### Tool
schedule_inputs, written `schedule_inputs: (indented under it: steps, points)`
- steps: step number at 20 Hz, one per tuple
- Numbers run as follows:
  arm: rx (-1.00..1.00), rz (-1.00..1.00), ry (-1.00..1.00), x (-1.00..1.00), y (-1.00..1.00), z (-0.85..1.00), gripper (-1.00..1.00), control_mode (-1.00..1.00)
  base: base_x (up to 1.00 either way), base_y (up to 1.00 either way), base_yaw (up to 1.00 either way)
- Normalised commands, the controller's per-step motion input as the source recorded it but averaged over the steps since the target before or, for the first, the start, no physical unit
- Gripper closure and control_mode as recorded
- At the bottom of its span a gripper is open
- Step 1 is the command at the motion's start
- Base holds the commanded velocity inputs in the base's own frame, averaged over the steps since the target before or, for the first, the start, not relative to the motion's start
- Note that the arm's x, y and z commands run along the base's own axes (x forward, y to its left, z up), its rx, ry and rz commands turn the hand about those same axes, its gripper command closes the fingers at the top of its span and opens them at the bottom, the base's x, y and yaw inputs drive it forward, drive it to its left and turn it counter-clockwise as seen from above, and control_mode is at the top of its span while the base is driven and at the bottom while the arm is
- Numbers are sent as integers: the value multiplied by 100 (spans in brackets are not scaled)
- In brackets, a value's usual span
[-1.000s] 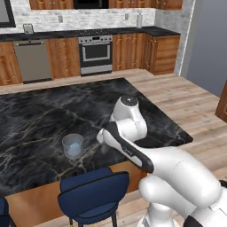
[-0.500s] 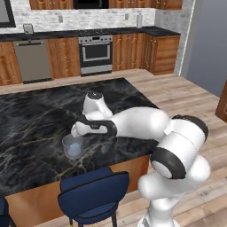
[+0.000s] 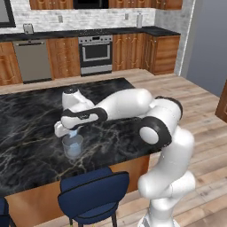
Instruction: There are four ice cubes in the ice bowl. Place two ice cubes in each glass of water.
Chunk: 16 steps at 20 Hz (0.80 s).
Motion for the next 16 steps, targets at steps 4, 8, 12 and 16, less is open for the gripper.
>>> schedule_inputs:
  steps: [4,8,12,16]
  points:
    - [-6,1,6,1,8,-49,100,-100,0,0,0]
    - [-1,0,3,7,0,-33,100,-100,0,0,0]
    - [0,0,0,-38,-8,-9,100,-100,0,0,0]
    - [0,0,0,-19,-23,-2,100,-100,0,0,0]
